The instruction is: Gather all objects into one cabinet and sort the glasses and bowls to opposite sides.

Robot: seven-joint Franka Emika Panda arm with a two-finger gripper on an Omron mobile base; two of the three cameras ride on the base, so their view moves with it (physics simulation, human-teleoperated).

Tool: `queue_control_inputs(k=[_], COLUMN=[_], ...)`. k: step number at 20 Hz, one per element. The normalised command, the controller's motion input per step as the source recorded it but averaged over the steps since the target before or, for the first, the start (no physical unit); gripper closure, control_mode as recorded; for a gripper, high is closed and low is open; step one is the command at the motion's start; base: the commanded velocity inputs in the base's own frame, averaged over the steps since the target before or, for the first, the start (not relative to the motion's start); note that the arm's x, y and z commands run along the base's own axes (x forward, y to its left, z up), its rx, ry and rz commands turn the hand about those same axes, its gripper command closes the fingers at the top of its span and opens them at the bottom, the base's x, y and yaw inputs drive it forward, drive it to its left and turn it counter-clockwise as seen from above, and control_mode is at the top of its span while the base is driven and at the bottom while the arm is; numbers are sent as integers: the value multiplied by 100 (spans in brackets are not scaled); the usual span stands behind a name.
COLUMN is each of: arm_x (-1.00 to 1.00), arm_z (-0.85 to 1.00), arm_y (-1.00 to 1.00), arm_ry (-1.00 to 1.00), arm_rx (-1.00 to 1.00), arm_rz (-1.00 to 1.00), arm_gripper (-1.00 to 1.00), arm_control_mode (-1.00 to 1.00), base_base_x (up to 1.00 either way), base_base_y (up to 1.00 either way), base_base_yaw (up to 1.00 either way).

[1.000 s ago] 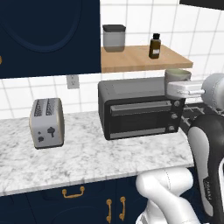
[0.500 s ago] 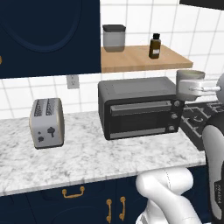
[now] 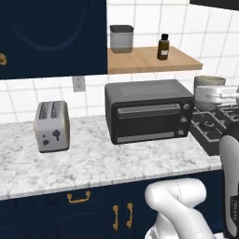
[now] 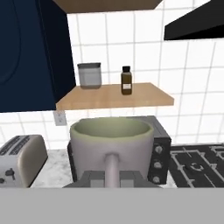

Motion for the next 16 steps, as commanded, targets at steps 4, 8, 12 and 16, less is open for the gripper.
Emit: queue_control_inputs(k=[4, 8, 12, 16], arm_x=[0, 0, 0, 0], arm_z=[0, 0, 0, 0], arm_y=[0, 0, 0, 0], arm_ry=[0, 0, 0, 0], arm_rx=[0, 0, 0, 0], arm_rz=[0, 0, 0, 0], arm_gripper=[100, 100, 100, 100], arm_control_mode=[100, 100, 100, 100], base_base_x=[-79, -45, -28, -3], base_base_y=[48, 68, 81, 95], base_base_yaw=[50, 84, 80, 71])
